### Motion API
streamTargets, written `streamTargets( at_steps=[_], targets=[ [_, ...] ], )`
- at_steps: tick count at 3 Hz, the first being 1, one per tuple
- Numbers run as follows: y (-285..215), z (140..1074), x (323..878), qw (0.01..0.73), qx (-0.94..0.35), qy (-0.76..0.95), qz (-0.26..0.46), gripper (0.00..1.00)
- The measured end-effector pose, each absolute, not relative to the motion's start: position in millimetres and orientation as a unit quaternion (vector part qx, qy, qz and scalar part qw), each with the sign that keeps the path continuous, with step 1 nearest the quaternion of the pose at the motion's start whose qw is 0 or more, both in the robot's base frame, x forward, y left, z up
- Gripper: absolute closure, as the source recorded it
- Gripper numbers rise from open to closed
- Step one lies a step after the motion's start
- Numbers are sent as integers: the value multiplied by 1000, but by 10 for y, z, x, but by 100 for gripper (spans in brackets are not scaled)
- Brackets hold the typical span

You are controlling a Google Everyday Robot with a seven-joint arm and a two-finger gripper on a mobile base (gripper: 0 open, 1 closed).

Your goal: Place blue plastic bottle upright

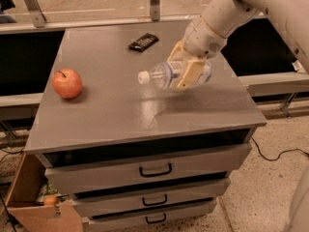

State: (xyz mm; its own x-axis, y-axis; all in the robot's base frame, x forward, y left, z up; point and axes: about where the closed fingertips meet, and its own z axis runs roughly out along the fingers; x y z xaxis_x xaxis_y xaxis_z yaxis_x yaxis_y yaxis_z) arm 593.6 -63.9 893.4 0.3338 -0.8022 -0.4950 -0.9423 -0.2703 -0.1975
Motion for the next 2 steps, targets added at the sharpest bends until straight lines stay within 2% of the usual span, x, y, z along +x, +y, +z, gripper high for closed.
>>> streamTargets(
  at_steps=[2],
  targets=[
    [-345, 9250, 5861, 336, -701, 559, 290, 100]
  ],
)
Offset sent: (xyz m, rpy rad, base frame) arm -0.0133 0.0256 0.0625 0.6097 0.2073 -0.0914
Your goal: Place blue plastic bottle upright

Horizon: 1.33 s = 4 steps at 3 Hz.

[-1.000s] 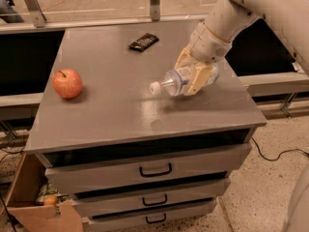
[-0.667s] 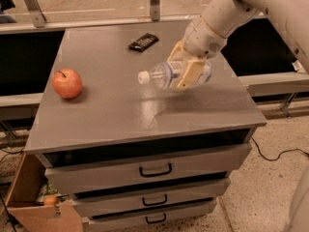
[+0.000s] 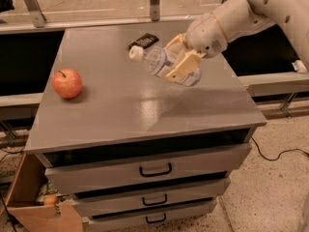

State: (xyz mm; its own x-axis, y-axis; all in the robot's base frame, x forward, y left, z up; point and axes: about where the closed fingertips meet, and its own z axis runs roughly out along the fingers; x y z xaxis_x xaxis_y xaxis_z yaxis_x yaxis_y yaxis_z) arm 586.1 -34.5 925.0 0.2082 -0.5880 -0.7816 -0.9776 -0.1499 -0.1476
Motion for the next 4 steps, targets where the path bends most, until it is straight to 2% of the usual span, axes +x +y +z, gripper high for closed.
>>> streamTargets(
  at_steps=[2, 4],
  targets=[
    [-551, 9529, 5880, 449, -609, 525, 390, 100],
    [-961, 9331, 6017, 505, -533, 525, 430, 100]
  ],
)
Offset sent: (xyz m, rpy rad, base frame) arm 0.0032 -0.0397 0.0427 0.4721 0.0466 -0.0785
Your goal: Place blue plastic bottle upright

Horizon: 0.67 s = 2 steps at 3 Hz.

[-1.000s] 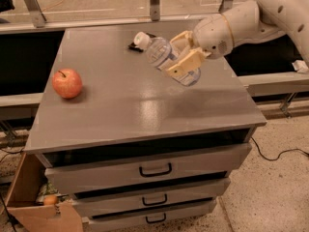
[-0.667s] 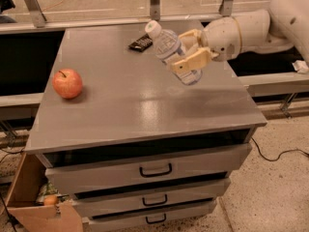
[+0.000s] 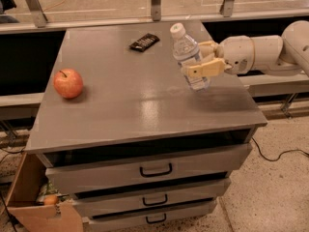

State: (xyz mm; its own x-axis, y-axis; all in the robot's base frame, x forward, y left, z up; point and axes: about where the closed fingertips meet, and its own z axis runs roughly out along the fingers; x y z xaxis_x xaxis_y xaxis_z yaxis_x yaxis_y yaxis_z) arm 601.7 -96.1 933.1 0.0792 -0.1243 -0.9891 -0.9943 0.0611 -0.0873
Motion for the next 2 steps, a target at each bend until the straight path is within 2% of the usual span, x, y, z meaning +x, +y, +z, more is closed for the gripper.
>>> streamTargets(
  at_steps=[1, 2],
  targets=[
    [-960, 9331, 6017, 505, -533, 524, 430, 100],
    [-1074, 9454, 6002, 542, -507, 507, 439, 100]
  ],
)
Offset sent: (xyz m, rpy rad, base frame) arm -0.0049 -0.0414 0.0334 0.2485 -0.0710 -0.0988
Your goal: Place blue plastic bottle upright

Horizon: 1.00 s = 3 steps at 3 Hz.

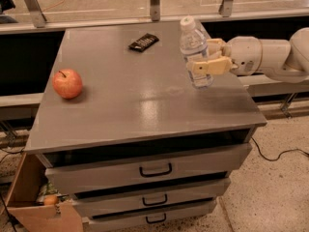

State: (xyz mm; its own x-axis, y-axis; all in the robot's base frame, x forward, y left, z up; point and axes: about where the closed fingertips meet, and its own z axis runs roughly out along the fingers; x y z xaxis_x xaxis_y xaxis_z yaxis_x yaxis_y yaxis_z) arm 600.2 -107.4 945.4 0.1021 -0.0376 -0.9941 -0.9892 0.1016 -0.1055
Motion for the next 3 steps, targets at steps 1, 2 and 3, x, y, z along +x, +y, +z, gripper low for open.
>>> streamTargets(
  at_steps=[1, 2, 3],
  targets=[
    [-1333, 9644, 6001, 595, -468, 479, 445, 100],
    [-1515, 9662, 5992, 626, -424, 463, 462, 100],
    [-1585, 9570, 5997, 631, -394, 461, 484, 100]
  ],
)
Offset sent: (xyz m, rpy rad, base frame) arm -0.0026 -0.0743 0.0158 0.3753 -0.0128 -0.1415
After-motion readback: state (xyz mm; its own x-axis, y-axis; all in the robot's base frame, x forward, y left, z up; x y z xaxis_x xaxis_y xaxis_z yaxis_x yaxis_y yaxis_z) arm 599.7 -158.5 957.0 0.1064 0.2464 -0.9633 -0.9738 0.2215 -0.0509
